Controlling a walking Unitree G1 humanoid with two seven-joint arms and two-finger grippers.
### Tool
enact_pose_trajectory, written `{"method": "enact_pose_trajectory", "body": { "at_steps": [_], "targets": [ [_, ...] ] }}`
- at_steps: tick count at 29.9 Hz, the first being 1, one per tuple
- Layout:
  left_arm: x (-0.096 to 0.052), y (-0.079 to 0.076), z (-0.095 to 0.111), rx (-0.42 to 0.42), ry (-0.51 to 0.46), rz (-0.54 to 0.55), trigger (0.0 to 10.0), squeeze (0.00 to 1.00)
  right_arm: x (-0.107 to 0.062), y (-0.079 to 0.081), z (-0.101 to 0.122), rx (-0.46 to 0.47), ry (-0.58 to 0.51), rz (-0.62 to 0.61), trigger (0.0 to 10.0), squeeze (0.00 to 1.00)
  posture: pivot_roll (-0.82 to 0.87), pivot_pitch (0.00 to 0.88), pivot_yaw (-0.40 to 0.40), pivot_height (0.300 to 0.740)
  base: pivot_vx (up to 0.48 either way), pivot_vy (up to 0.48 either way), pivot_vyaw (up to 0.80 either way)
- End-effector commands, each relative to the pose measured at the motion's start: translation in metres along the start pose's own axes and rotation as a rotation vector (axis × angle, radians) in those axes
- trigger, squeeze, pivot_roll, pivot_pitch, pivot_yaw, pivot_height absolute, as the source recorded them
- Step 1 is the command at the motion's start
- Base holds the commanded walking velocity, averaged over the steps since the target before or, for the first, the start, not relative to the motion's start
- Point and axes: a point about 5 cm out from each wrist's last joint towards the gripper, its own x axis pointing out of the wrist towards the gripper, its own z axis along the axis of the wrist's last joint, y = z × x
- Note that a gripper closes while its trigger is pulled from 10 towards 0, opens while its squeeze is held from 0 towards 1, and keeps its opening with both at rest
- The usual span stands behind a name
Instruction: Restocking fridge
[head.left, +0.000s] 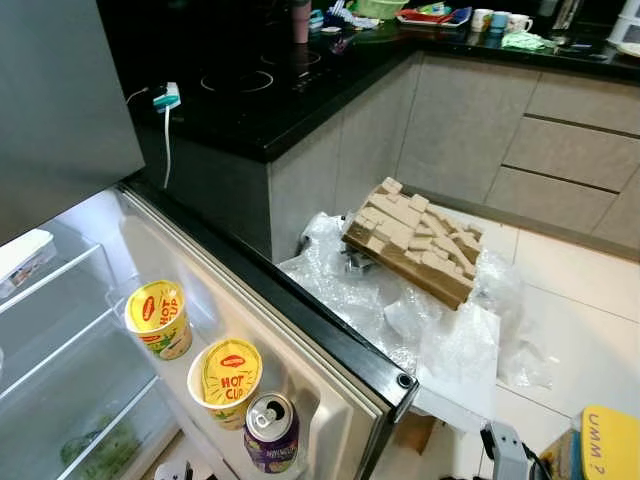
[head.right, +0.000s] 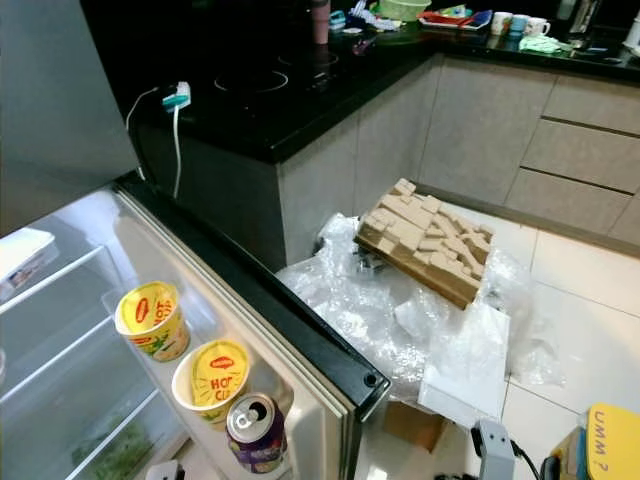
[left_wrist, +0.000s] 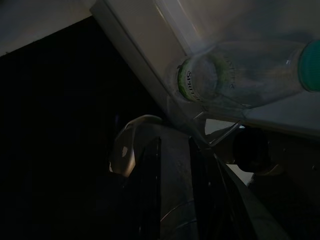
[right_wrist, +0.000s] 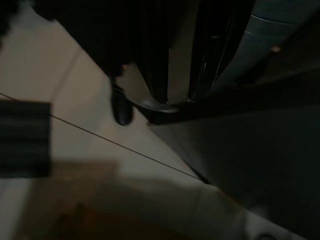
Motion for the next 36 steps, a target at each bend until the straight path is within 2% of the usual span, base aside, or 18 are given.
{"method": "enact_pose_trajectory", "body": {
  "at_steps": [1, 7, 11, 20, 22, 36],
  "targets": [
    [0.0, 0.0, -0.003, 0.009, 0.019, 0.004, 10.0, 0.0, 0.002, 0.003, -0.003, -0.029, 0.014, -0.014, 10.0, 0.0, -0.05, 0.0, -0.031, 0.74, 0.0, 0.0, 0.0],
    [0.0, 0.0, -0.003, 0.012, 0.021, 0.004, 10.0, 0.0, 0.002, 0.008, -0.025, -0.049, 0.076, -0.018, 10.0, 0.0, -0.05, 0.0, -0.028, 0.74, 0.0, 0.0, 0.6],
    [0.0, 0.0, -0.004, 0.014, 0.024, 0.005, 10.0, 0.0, 0.003, 0.01, -0.028, -0.043, 0.082, -0.025, 10.0, 0.0, -0.05, 0.0, -0.028, 0.74, 0.0, 0.0, 0.75],
    [0.0, -0.001, -0.008, 0.026, 0.045, 0.025, 10.0, 0.0, 0.004, 0.009, -0.028, -0.045, 0.078, -0.072, 10.0, 0.0, -0.05, 0.0, -0.029, 0.74, 0.0, 0.0, 0.0],
    [0.0, -0.001, -0.009, 0.05, 0.058, 0.028, 10.0, 0.0, 0.004, 0.009, -0.028, -0.046, 0.076, -0.074, 10.0, 0.0, -0.05, 0.0, -0.029, 0.74, -0.285, 0.0, 0.0],
    [0.001, -0.003, -0.009, 0.07, 0.065, 0.025, 10.0, 0.0, 0.004, 0.009, -0.03, -0.051, 0.083, -0.084, 10.0, 0.0, -0.05, 0.0, -0.029, 0.74, -0.339, 0.0, 0.0]
  ]
}}
